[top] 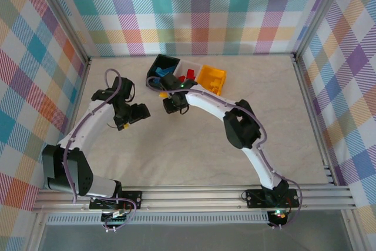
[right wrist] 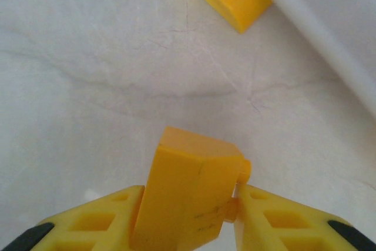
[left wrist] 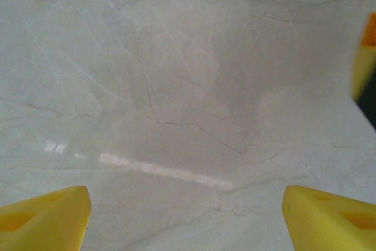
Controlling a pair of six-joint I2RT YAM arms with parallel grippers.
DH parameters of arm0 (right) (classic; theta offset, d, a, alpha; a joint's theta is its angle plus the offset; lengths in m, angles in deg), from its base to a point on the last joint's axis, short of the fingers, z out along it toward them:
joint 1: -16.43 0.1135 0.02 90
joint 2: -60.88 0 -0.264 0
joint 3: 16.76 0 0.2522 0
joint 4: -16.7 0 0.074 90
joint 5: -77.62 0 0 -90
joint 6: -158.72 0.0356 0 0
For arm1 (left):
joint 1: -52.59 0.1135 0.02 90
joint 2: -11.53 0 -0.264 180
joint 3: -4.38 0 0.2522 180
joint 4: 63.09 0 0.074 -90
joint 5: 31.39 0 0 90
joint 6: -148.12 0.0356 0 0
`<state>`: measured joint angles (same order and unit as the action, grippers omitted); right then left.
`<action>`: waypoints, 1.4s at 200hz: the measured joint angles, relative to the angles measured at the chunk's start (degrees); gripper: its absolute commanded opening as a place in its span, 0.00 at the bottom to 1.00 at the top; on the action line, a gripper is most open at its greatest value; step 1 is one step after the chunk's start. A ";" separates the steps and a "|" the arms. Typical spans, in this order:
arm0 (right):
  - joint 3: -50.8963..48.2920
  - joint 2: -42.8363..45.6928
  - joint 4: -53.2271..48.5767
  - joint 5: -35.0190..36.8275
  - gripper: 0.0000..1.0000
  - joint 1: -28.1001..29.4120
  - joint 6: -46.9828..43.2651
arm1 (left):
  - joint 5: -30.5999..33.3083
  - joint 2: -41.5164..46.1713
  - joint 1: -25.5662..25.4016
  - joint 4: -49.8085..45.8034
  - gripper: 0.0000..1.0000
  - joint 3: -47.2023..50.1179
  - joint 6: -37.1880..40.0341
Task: Sort the legos into containers by color
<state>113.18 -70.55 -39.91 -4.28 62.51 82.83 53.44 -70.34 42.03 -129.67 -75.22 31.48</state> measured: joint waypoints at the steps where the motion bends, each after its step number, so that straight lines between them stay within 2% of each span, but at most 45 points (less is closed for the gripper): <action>1: -0.15 0.22 0.00 -0.02 0.40 -0.04 0.00 | -0.02 -0.13 0.00 0.04 0.85 0.00 0.04; 30: -5.44 9.51 0.70 -1.40 0.40 -2.86 1.14 | -0.81 -7.08 -0.09 2.58 0.84 -1.53 1.31; 55: -8.13 15.58 0.72 -2.38 0.40 -8.61 2.58 | -1.18 -15.17 -0.96 4.68 0.85 -6.75 3.76; 88: -8.28 16.41 0.44 -3.30 0.40 -16.50 3.23 | -1.18 -25.20 -3.13 6.95 0.84 -17.25 7.28; 108: -7.82 14.78 0.00 -3.69 0.40 -19.21 3.48 | -1.20 -30.47 -3.96 8.41 0.85 -22.51 9.05; 142: -5.46 9.97 -0.72 -5.05 0.41 -20.09 4.96 | -1.18 -38.29 -4.61 8.68 0.85 -29.73 11.61; 161: -2.01 6.19 -2.12 -6.08 0.54 -20.61 5.51 | -1.18 -42.01 -4.74 8.63 0.85 -33.75 12.79; 173: 0.33 4.11 -2.97 -6.51 0.57 -20.81 5.73 | -1.18 -43.95 -4.90 8.37 0.85 -36.35 13.29; 221: 5.92 1.62 -6.60 -7.54 0.59 -21.44 5.99 | -0.74 -49.62 -6.29 7.37 0.85 -45.46 15.21; 280: 0.68 6.25 -8.96 -8.37 0.59 -21.64 6.25 | -0.87 -55.47 -7.78 6.73 0.86 -54.75 16.68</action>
<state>113.86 -64.30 -48.87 -12.66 40.88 89.08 52.56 -125.81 34.25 -122.93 -129.97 48.16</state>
